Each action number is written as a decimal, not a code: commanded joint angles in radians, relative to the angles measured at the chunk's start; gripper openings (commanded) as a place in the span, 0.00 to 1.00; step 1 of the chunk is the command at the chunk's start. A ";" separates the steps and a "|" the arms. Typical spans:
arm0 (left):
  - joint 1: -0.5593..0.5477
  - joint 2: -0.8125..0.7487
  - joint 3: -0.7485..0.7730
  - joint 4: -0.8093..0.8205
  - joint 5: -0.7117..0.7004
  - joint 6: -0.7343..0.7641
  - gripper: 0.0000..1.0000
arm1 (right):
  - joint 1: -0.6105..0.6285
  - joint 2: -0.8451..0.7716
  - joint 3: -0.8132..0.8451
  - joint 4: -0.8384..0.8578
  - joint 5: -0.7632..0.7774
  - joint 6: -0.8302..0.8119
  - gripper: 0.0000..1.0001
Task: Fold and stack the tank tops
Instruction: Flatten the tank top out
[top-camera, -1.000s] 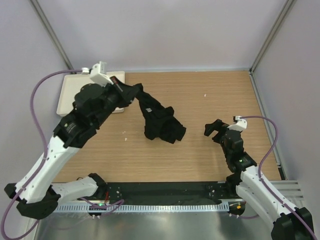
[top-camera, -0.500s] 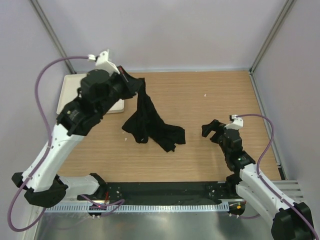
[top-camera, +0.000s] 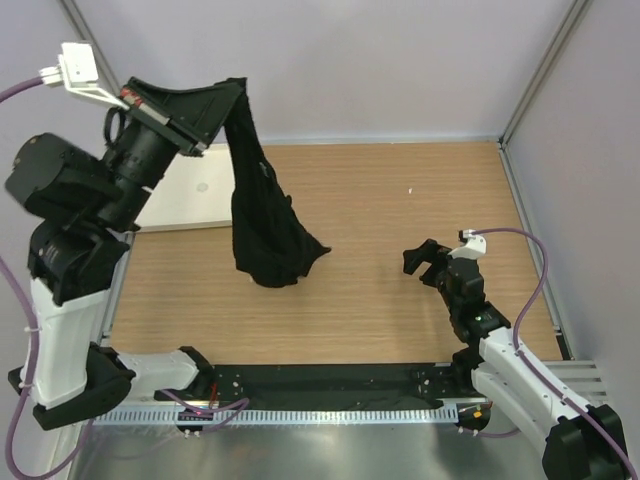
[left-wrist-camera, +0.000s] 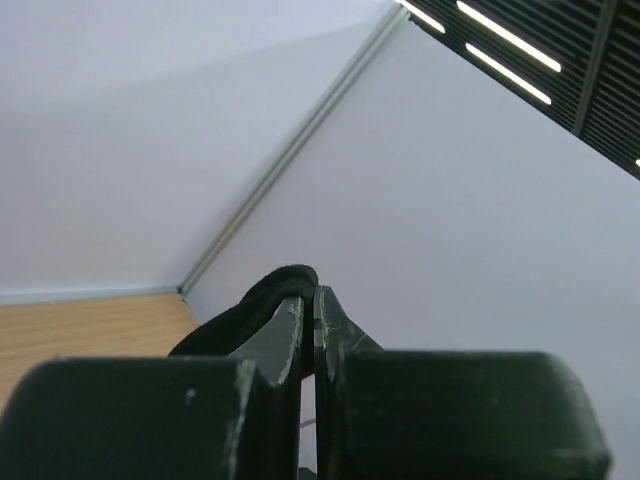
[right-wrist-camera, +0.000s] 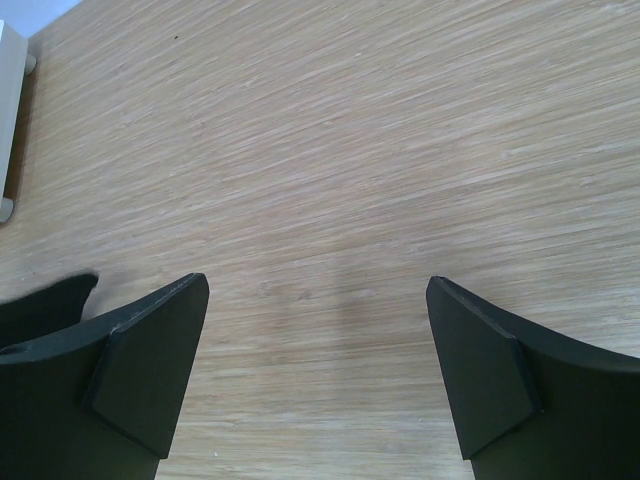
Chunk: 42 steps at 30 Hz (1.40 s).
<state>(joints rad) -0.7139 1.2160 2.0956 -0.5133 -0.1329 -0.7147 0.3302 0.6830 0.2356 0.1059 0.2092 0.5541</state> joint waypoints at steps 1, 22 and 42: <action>-0.012 0.157 -0.011 0.107 0.156 -0.107 0.00 | 0.001 -0.007 0.008 0.060 0.001 -0.011 0.97; 0.120 -0.082 -0.450 0.216 -0.182 -0.133 0.00 | 0.000 -0.045 0.005 0.034 0.032 0.001 0.96; 0.163 -0.826 -1.364 -0.263 -0.632 -0.215 0.72 | 0.001 0.033 0.016 0.071 -0.027 -0.014 0.88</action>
<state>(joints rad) -0.5537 0.4118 0.7223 -0.7086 -0.6357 -0.9115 0.3302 0.7158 0.2352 0.1123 0.1871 0.5514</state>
